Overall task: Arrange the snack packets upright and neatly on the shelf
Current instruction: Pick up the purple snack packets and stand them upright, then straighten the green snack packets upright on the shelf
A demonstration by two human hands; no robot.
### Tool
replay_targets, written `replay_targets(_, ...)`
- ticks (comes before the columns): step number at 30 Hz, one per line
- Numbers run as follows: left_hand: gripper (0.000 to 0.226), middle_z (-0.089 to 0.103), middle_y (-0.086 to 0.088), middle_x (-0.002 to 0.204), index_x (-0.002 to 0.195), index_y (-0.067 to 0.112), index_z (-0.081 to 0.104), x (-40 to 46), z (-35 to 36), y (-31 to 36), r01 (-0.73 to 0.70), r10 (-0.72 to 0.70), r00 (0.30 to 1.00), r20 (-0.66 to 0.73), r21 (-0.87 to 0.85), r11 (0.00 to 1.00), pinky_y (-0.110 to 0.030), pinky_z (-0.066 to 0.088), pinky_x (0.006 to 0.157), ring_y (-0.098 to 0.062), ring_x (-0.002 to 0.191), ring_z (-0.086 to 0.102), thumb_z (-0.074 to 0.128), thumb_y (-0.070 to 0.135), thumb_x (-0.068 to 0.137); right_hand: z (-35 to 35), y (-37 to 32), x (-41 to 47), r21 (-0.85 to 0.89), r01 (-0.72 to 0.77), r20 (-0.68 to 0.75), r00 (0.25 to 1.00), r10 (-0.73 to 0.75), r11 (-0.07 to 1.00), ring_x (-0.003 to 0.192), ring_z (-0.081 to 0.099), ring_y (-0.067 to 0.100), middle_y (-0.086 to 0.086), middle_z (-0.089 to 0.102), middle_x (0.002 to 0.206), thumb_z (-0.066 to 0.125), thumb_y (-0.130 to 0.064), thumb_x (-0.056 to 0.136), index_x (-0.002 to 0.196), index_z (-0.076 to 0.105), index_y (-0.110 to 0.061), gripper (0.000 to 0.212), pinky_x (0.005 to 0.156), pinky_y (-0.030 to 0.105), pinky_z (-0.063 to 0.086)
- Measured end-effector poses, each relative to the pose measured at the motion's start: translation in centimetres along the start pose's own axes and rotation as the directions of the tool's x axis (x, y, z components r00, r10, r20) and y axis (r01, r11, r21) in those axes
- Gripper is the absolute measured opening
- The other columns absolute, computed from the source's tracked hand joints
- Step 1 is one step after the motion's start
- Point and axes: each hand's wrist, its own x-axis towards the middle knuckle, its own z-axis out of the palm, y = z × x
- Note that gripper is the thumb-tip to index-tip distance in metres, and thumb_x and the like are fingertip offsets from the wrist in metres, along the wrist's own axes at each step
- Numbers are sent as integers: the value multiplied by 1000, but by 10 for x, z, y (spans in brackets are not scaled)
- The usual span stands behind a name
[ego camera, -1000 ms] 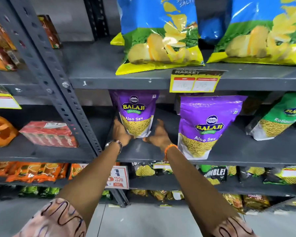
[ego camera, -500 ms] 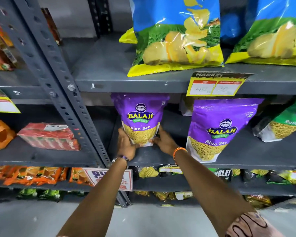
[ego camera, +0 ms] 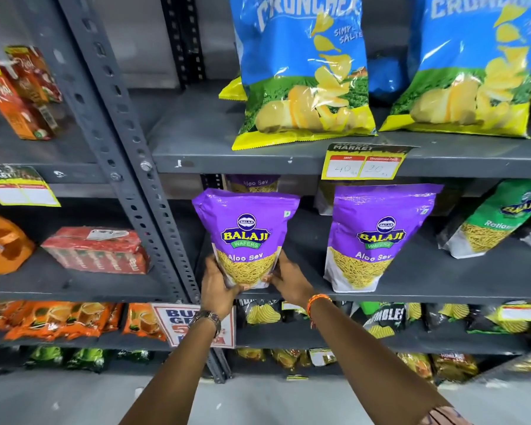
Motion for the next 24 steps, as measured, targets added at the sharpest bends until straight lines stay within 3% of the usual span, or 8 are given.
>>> replay_targets(5, 95, 57, -14, 139, 138, 5, 32, -9, -3, 7, 16, -15, 999, 47, -27, 999, -36, 50, 98, -33, 129, 56, 91, 20, 65, -3, -4, -3, 10, -29, 27, 999, 28, 1000, 125, 60, 23, 4, 65, 133, 70, -12, 87, 142, 35, -21, 66, 108, 41, 49)
replay_targets(8, 123, 22, -19, 164, 151, 1, 34, -33, -2, 13, -44, 43, 998, 44, 23, 999, -31, 21, 125, -26, 152, 24, 70, 75, 59, -12, -7, -15, -25, -33, -27, 999, 32, 999, 129, 57, 21, 3, 62, 137, 73, -10, 84, 141, 37, -17, 68, 105, 33, 47)
replay_targets(10, 129, 10, -20, 166, 151, 0, 32, -57, 8, 13, -59, 59, 998, -8, -24, 998, -35, 14, 129, -28, 155, 17, 51, 89, 60, -20, -6, -35, 3, -26, -45, 999, 26, 1000, 139, 44, 14, -1, 49, 150, 69, -4, 86, 150, 32, -17, 74, 114, 29, 39)
replay_targets(12, 117, 17, -13, 166, 154, 0, 21, -83, 25, 16, -66, 62, 996, -57, -79, 995, -27, 14, 128, -27, 155, 21, 59, 71, 71, -33, 0, -65, 93, -18, -72, 997, 25, 996, 145, 34, 10, -4, 39, 156, 59, 8, 90, 152, 31, -16, 72, 115, 20, 33)
replay_targets(15, 91, 29, 8, 159, 154, 2, 28, -110, 55, 32, -152, 145, 984, -101, -68, 986, -1, 9, 118, -13, 150, 28, 61, 48, 82, -67, 17, -115, 147, 47, -251, 968, -8, 988, 134, 46, 2, -14, 50, 142, 54, 9, 91, 144, 47, -17, 59, 107, 7, 37)
replay_targets(18, 61, 39, 30, 149, 147, 15, 43, -122, 88, 60, -298, 287, 953, -95, -133, 945, -5, 25, 114, 9, 140, 38, 63, 34, 91, -122, 41, -160, 123, 80, -476, 879, -12, 989, 120, 61, 0, -15, 64, 129, 54, 9, 91, 131, 61, -16, 47, 99, 9, 46)
replay_targets(22, 48, 54, 21, 142, 138, 18, 53, -132, 147, 113, -440, 435, 898, -71, -160, 884, -10, 34, 112, 6, 136, 46, 61, 32, 92, -215, 96, -197, 23, 34, -690, 724, -9, 999, 100, 65, -4, -3, 70, 112, 52, 16, 88, 122, 67, -5, 43, 83, 5, 49)
replay_targets(24, 42, 55, 25, 138, 133, 22, 55, -137, 183, 143, -479, 476, 877, -62, -189, 857, -9, 35, 110, 10, 133, 48, 64, 29, 92, -265, 121, -204, 80, -31, -717, 692, 78, 996, 88, 61, -6, -16, 67, 97, 55, 7, 90, 120, 70, -14, 39, 74, 3, 49)
